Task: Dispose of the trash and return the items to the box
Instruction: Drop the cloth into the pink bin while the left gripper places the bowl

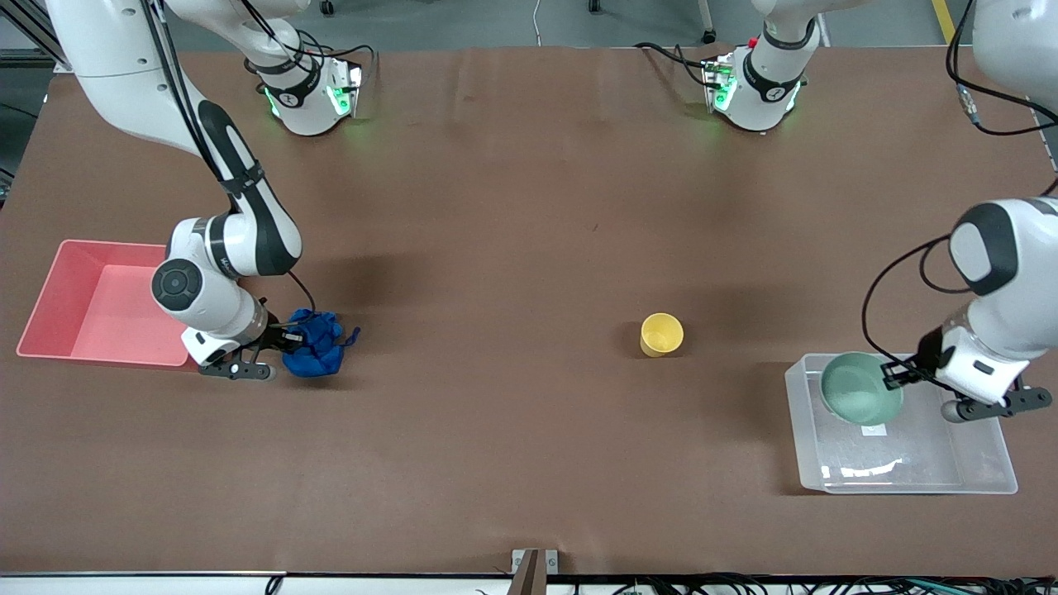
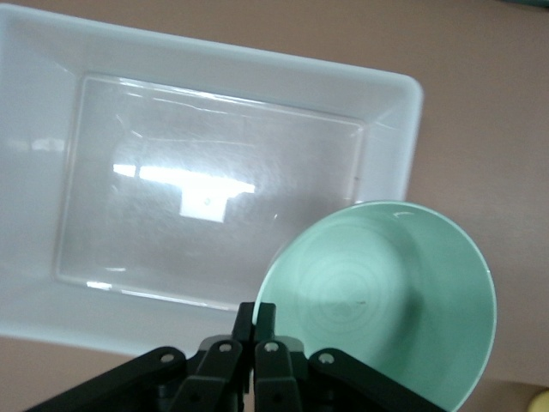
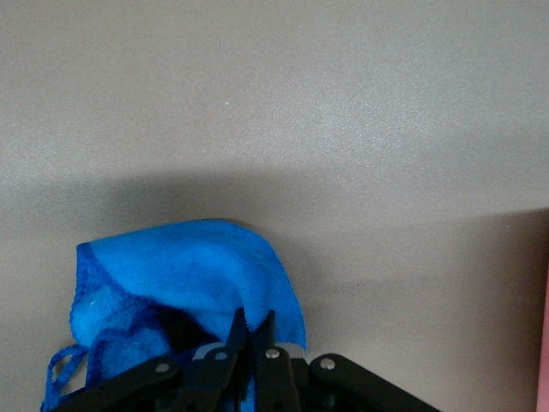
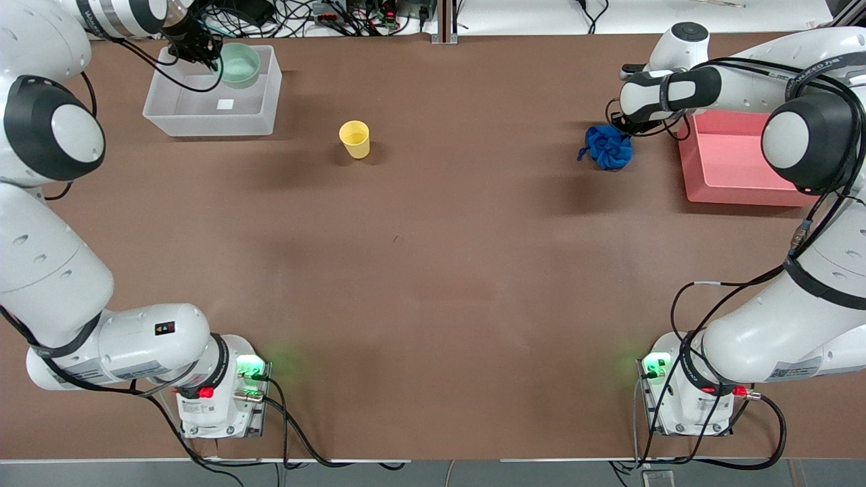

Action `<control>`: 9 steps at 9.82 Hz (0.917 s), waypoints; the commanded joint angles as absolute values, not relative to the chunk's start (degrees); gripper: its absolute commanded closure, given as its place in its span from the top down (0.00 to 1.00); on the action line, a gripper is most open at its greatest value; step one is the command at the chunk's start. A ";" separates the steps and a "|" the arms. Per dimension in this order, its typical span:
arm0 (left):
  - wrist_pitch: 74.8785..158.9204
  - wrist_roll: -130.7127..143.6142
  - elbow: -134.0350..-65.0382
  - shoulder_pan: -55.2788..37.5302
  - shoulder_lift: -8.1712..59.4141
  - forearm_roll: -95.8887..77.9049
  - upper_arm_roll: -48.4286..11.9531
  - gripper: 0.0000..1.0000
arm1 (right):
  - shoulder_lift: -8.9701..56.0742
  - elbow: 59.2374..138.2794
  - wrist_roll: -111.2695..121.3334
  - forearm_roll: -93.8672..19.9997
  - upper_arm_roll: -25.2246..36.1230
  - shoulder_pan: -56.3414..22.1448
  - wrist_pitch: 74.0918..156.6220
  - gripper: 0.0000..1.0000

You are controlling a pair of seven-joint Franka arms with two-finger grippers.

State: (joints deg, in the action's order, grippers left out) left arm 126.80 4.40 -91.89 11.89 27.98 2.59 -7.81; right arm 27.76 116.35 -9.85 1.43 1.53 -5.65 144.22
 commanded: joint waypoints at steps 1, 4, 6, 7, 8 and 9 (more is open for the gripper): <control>126.21 2.20 -85.26 12.65 36.45 5.52 -7.82 0.00 | 26.81 116.28 -10.55 1.41 1.32 -5.01 144.14 0.02; 126.39 2.81 -85.17 13.27 41.03 6.68 -7.82 0.01 | 21.47 113.22 -8.27 1.49 1.49 -1.95 135.85 0.01; 126.30 1.67 -85.87 13.88 41.22 6.94 -7.82 0.03 | 17.07 109.18 -4.24 1.49 1.49 0.60 125.12 0.01; 126.30 1.93 -86.13 13.97 41.39 6.94 -7.91 0.03 | 14.79 107.07 -1.61 1.49 1.49 2.09 120.20 0.01; 126.30 2.37 -86.05 13.97 42.27 6.94 -7.91 0.07 | 12.85 105.75 1.29 1.49 1.49 3.50 116.49 0.01; 126.39 2.20 -85.70 14.06 42.97 6.94 -7.91 0.07 | 11.09 105.56 4.02 1.49 1.49 5.43 114.63 0.01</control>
